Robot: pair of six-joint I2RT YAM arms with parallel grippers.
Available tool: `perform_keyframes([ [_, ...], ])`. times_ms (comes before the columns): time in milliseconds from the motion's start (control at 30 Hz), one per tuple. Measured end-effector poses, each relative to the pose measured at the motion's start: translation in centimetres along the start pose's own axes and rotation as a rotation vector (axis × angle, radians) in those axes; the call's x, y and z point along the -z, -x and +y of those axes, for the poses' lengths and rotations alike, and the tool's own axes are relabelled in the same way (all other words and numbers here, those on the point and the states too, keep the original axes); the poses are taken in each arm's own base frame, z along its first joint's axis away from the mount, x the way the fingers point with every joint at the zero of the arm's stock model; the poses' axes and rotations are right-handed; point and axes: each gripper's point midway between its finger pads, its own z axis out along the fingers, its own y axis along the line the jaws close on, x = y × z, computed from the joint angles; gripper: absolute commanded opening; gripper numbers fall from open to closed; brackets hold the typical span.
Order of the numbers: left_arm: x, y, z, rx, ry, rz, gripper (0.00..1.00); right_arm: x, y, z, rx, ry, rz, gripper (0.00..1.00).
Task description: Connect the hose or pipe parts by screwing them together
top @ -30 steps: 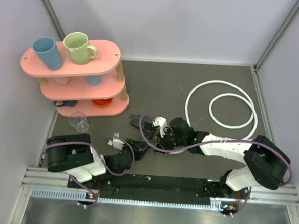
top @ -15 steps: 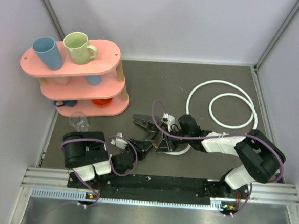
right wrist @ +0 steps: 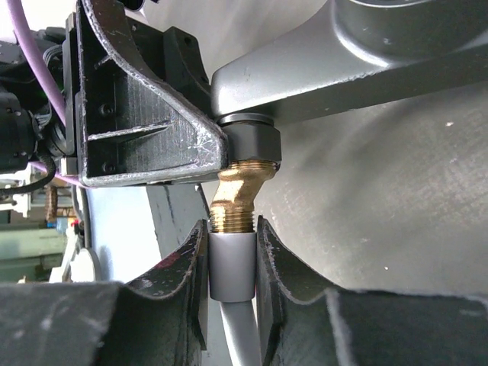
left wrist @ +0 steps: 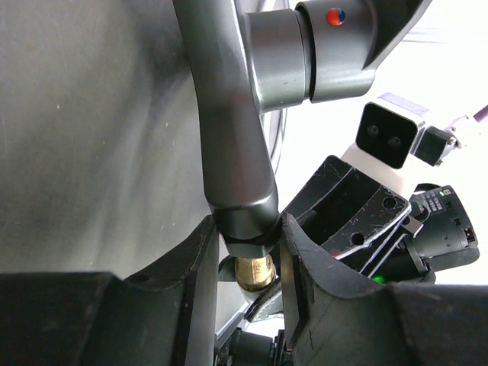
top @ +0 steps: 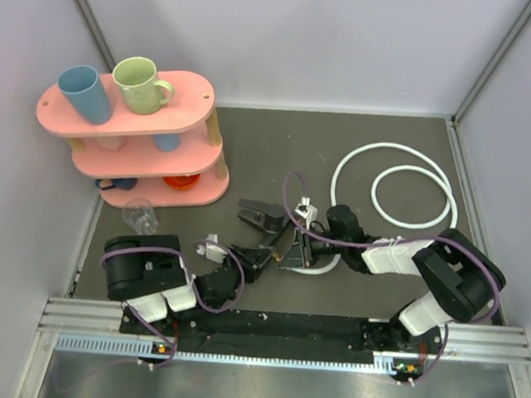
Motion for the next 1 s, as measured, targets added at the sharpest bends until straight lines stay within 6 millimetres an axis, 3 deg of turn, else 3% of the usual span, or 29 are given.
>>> perform_keyframes([
  [133,-0.1,-0.4,0.2,0.024,0.006,0.014,0.00,0.6,0.0,-0.3,0.008,-0.052,-0.006,0.44],
  [233,0.1,-1.1,2.1,-0.011,0.060,0.047,0.00,1.6,1.9,-0.7,0.059,-0.130,-0.064,0.56],
  [333,0.3,-1.4,3.4,-0.031,0.101,0.064,0.00,2.9,4.5,0.1,0.150,-0.179,-0.126,0.60],
  [467,0.3,-1.4,3.5,-0.030,0.106,0.066,0.00,4.1,6.0,0.7,0.252,-0.245,-0.146,0.61],
  [600,0.4,-1.4,3.1,-0.024,0.099,0.067,0.00,5.0,5.3,0.5,0.418,-0.354,-0.124,0.63],
  [700,0.6,-1.3,2.1,-0.018,0.079,0.066,0.00,4.7,4.1,1.8,0.640,-0.375,-0.114,0.64],
  [733,0.7,-1.2,1.6,-0.011,0.064,0.067,0.00,4.1,2.8,2.9,0.715,-0.347,-0.094,0.64],
  [833,1.0,-1.1,-0.3,0.012,0.024,0.068,0.00,3.9,0.9,3.6,0.875,-0.334,-0.075,0.67],
  [1000,1.5,-0.6,-2.1,0.008,0.008,0.054,0.00,4.0,0.2,3.8,1.063,-0.391,-0.073,0.68],
])
